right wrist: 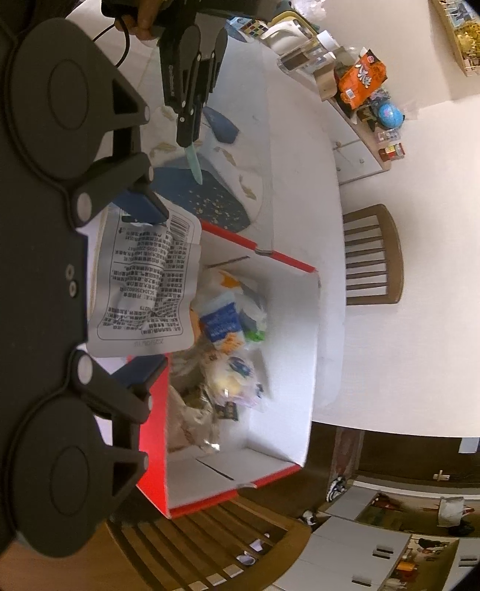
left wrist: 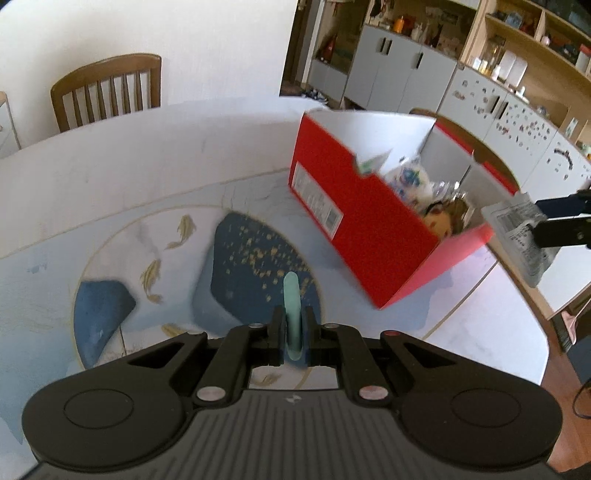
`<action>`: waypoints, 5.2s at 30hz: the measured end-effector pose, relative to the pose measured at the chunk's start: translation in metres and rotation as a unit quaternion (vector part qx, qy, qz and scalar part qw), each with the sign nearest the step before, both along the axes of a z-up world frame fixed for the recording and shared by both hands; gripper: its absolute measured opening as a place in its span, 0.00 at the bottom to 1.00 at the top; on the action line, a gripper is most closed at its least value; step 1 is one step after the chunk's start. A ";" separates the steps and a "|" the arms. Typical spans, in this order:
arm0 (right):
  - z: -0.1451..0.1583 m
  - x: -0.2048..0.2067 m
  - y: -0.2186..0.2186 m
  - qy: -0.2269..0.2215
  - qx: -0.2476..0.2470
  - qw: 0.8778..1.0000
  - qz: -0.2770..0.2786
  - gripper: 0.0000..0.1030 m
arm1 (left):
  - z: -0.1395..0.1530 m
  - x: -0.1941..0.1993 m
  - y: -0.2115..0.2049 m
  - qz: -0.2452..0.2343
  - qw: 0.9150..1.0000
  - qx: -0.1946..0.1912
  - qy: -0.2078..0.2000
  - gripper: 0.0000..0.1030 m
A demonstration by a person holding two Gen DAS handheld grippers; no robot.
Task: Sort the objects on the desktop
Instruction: 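Lift and carry the sachet and green stick toward the shoebox, then lower both items into the shoebox and open both grippers, then withdraw both tools up from the shoebox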
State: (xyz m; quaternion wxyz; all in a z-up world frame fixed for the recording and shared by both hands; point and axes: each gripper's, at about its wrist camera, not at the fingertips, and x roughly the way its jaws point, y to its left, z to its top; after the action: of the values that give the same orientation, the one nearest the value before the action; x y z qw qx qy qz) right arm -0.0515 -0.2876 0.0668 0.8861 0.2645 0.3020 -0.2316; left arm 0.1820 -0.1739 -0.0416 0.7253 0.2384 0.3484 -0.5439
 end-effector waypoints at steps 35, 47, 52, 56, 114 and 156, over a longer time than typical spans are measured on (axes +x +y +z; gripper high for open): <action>-0.012 -0.011 -0.097 0.004 -0.039 0.999 -0.002 0.75 | 0.085 -0.042 -0.103 -0.038 0.993 -0.105 -0.024 0.07; -0.029 -0.005 -0.107 0.024 -0.027 0.999 0.014 0.75 | 0.045 -0.041 -0.187 -0.081 0.994 -0.066 0.018 0.07; -0.035 -0.001 -0.109 0.032 -0.023 0.999 0.027 0.75 | 0.026 -0.036 -0.213 -0.085 0.995 -0.041 0.011 0.07; -0.039 0.003 -0.112 0.035 -0.019 0.999 0.035 0.75 | 0.012 -0.034 -0.230 -0.097 0.995 -0.018 0.007 0.07; -0.040 -0.003 -0.107 0.026 0.021 0.999 0.037 0.83 | 0.021 -0.036 -0.227 -0.075 0.997 -0.006 0.021 0.77; -0.004 -0.047 -0.041 -0.044 -0.014 0.999 0.013 1.00 | 0.064 -0.100 -0.073 -0.031 0.996 -0.054 -0.067 1.00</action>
State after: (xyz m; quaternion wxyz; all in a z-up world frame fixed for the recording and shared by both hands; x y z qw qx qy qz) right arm -0.0982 -0.3288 0.0628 0.9052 0.2582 0.2629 -0.2118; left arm 0.0819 -0.2467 0.0224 0.7418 0.2451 0.2612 -0.5670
